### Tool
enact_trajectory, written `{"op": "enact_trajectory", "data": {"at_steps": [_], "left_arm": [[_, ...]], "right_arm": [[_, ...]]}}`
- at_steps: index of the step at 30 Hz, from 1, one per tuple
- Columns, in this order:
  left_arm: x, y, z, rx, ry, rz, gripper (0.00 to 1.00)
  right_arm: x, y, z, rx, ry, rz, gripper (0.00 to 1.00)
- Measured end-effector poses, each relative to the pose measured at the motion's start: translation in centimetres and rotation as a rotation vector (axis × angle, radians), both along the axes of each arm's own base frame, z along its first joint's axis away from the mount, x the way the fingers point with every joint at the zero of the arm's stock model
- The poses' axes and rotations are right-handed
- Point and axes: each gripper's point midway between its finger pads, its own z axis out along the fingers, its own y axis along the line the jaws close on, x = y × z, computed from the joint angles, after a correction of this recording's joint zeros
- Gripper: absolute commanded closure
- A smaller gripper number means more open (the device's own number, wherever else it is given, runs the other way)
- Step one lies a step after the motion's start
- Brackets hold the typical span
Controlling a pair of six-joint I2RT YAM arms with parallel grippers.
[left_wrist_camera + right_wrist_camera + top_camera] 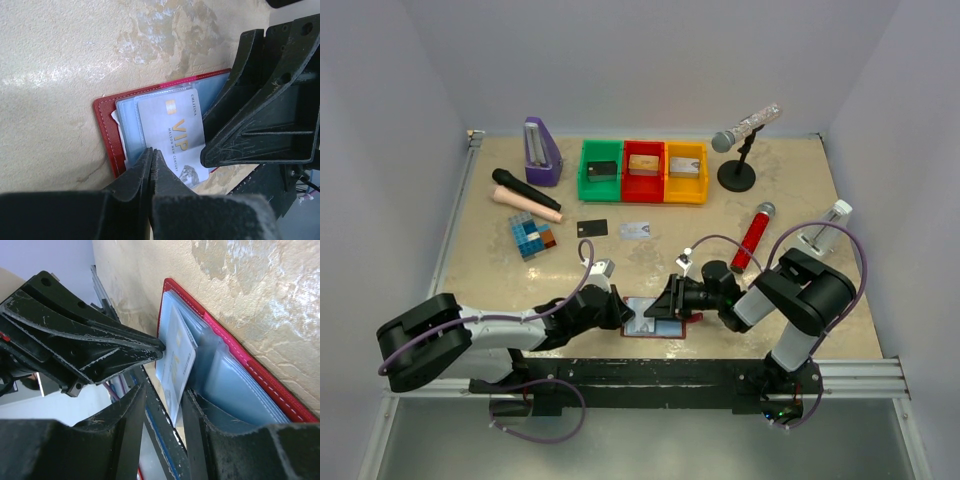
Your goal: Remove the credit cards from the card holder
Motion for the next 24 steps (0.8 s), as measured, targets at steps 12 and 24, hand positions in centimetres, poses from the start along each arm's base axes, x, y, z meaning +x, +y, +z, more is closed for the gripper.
{"op": "enact_trajectory", "data": {"at_steps": [12, 24], "left_arm": [[0.0, -0.2, 0.0, -0.040, -0.004, 0.011, 1.00], [-0.1, -0.6, 0.0, -0.067, -0.006, 0.003, 0.86]], "right_arm": [[0.4, 0.5, 0.0, 0.006, 0.013, 0.017, 0.62], [0.4, 1.1, 0.0, 0.006, 0.024, 0.042, 0.64]]}}
